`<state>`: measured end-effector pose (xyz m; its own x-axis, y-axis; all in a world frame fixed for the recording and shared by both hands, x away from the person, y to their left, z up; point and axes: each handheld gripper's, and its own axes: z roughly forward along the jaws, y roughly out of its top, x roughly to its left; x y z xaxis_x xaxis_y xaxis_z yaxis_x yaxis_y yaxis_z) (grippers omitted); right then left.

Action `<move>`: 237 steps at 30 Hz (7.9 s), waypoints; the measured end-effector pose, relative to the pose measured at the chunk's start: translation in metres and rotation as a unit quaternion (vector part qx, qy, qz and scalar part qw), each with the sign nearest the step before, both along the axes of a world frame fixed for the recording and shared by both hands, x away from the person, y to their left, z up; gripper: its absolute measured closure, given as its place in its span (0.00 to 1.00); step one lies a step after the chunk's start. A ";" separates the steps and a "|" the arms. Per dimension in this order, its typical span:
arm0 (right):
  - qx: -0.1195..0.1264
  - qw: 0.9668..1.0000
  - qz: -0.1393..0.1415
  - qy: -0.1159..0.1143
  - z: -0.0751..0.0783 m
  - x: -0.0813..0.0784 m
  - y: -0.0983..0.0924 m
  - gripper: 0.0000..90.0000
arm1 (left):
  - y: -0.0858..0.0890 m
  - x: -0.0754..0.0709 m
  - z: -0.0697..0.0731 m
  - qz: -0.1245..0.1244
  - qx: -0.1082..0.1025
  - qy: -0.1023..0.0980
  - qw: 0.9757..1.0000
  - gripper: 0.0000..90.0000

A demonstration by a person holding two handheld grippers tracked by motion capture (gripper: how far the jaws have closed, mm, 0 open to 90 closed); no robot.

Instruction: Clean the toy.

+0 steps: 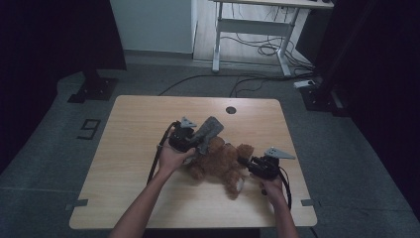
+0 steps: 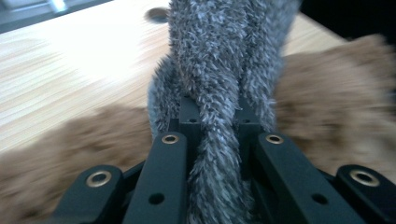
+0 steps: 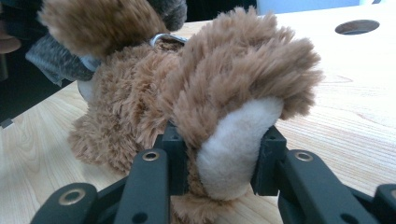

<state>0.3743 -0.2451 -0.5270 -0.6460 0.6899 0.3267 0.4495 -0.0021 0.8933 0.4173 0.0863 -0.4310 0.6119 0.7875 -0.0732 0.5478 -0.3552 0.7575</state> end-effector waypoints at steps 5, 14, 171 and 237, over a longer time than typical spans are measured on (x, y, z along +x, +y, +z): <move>0.001 1.000 0.005 -0.002 0.000 -0.001 0.000 0.72 | 0.039 0.008 -0.007 0.034 -0.023 0.009 0.999 0.87; -0.001 1.000 0.003 -0.002 0.000 -0.002 -0.001 0.72 | 0.079 -0.002 -0.014 0.064 -0.025 0.000 0.998 0.87; -0.016 0.999 -0.044 -0.002 0.000 0.015 -0.002 0.71 | 0.020 0.004 -0.029 -0.039 -0.055 0.058 0.996 0.87; -0.030 0.998 -0.037 -0.034 0.000 0.005 -0.001 0.72 | -0.070 -0.009 -0.002 -0.109 -0.017 0.074 0.991 0.88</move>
<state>0.3790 -0.2459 -0.5270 -0.6124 0.7530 0.2406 0.3884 0.0216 0.9212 0.4081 0.0162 -0.4332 0.7476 0.6337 -0.1987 0.5665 -0.4523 0.6889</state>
